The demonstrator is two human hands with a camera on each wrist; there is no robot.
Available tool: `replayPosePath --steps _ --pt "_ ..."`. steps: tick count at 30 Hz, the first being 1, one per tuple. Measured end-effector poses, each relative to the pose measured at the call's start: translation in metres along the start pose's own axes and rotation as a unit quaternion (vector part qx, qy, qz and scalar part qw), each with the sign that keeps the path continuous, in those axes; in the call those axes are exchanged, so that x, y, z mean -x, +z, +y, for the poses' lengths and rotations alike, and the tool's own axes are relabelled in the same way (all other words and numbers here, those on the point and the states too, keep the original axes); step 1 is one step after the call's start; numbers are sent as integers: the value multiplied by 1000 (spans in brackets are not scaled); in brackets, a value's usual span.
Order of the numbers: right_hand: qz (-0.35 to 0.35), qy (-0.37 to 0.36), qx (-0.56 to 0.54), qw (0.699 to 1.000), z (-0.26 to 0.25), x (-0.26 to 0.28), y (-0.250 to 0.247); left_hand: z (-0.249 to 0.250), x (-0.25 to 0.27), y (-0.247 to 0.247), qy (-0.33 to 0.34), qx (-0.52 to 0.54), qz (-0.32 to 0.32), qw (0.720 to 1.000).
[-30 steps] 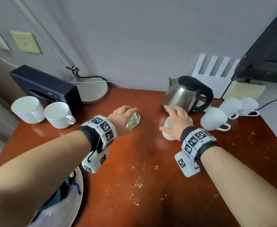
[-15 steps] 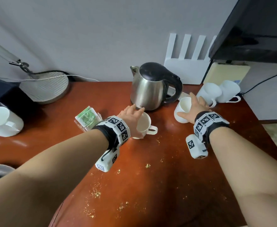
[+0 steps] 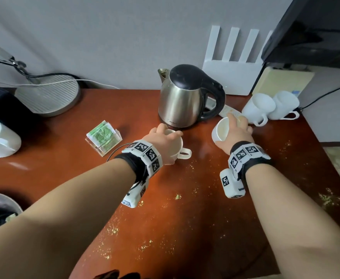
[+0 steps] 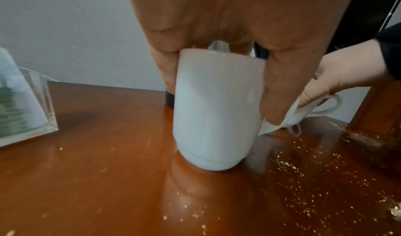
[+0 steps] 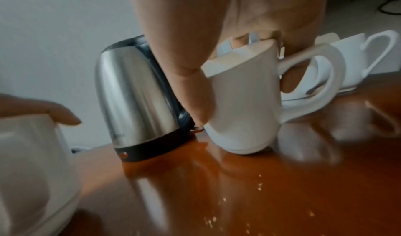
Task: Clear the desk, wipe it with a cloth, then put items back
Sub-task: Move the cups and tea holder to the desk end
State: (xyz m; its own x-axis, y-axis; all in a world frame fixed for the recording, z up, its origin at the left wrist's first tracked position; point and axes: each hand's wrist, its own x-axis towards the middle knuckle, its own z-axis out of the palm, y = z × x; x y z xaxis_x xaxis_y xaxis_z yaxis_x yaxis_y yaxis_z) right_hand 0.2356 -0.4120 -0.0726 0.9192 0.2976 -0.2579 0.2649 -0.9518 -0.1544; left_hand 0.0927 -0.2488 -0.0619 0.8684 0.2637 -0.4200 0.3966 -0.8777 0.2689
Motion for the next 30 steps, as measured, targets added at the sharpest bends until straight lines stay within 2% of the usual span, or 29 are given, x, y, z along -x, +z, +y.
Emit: replayPosePath --steps 8,18,24,30 --pt "-16 -62 -4 998 -12 39 -8 -8 27 0 -29 41 37 998" --pt "-29 -187 7 982 -55 99 -31 -42 86 -14 -37 54 90 994" --pt "-27 -263 19 964 -106 130 -44 -84 132 -31 -69 58 130 987" --pt "-36 -362 26 931 -193 174 -43 -155 188 -53 -125 71 157 977"
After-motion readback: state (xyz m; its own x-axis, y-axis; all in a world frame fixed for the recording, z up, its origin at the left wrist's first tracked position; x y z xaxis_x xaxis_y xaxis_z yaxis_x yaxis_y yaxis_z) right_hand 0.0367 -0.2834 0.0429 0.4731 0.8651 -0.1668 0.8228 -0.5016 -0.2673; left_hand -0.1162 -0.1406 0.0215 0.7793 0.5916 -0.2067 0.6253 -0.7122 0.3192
